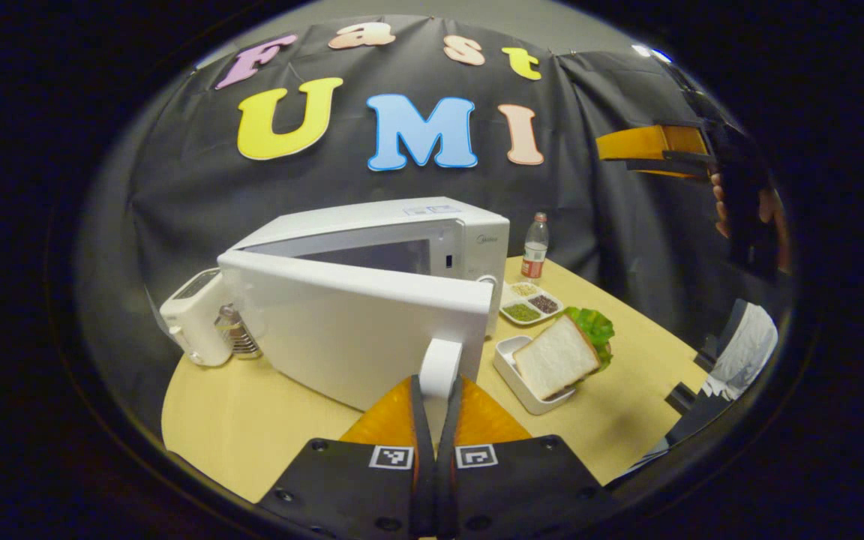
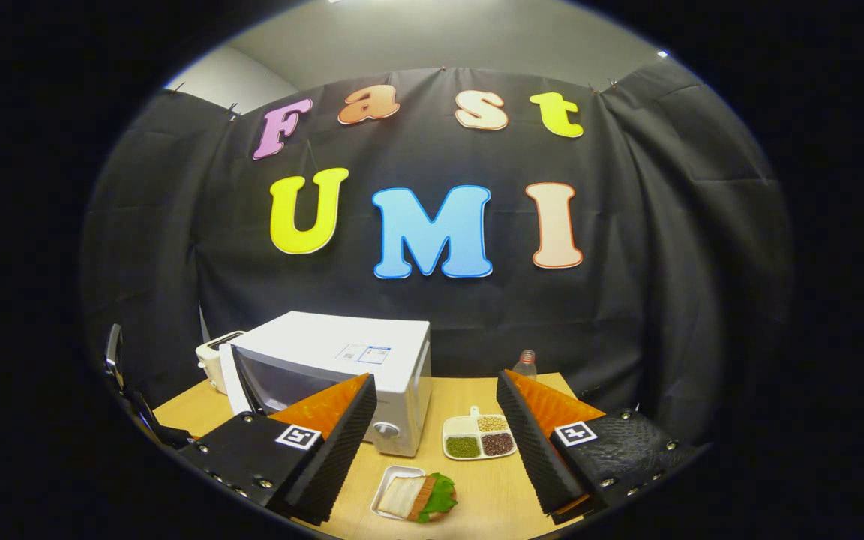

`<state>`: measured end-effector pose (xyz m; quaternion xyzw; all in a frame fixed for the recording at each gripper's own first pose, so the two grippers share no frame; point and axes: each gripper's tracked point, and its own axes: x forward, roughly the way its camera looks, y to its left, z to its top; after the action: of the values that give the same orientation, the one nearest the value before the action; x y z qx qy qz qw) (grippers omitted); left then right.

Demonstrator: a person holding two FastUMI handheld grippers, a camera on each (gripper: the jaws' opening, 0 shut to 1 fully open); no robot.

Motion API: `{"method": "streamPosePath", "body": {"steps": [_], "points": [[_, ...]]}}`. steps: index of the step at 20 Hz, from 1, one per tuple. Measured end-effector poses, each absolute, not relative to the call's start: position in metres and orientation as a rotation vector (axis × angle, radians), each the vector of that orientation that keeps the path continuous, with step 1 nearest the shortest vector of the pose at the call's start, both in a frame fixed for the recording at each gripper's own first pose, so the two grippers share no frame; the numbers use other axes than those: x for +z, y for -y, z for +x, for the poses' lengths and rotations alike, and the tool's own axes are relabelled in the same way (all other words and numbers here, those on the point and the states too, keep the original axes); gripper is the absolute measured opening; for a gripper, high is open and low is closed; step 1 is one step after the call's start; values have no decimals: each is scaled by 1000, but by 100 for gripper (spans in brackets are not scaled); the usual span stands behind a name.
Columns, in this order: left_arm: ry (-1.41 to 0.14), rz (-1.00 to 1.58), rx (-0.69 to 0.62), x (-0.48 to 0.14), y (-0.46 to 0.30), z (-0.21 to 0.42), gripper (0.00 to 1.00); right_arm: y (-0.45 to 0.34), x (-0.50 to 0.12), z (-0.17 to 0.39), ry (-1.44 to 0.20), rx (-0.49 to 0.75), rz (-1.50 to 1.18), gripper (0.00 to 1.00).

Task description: Open the microwave oven with the left hand, put the food in, and close the microwave oven.

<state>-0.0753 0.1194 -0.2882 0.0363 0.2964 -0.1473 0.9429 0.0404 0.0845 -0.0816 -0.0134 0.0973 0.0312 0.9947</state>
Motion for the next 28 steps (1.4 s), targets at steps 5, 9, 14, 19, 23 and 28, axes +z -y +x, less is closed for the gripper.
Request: {"method": "streamPosePath", "body": {"steps": [5, 9, 14, 19, 23, 28], "points": [[-633, 71, -282, -279, -161, -122, 6, -119, -99, 41, -239, 118, -30, 97], [-635, 56, -288, -276, -182, -137, 6, -145, -102, 43, -250, 148, -42, 98], [-627, 11, -239, -275, -209, -154, 6, -169, -105, 41, -260, 176, -45, 97], [-630, 19, -170, -276, -247, -173, 6, -186, -115, 37, -288, 200, -53, 97], [-628, 16, -123, -276, -276, -182, 7, -197, -119, 36, -299, 218, -66, 98], [-625, 32, -54, -275, -323, -193, 6, -196, -136, 40, -336, 221, -70, 98]]}}
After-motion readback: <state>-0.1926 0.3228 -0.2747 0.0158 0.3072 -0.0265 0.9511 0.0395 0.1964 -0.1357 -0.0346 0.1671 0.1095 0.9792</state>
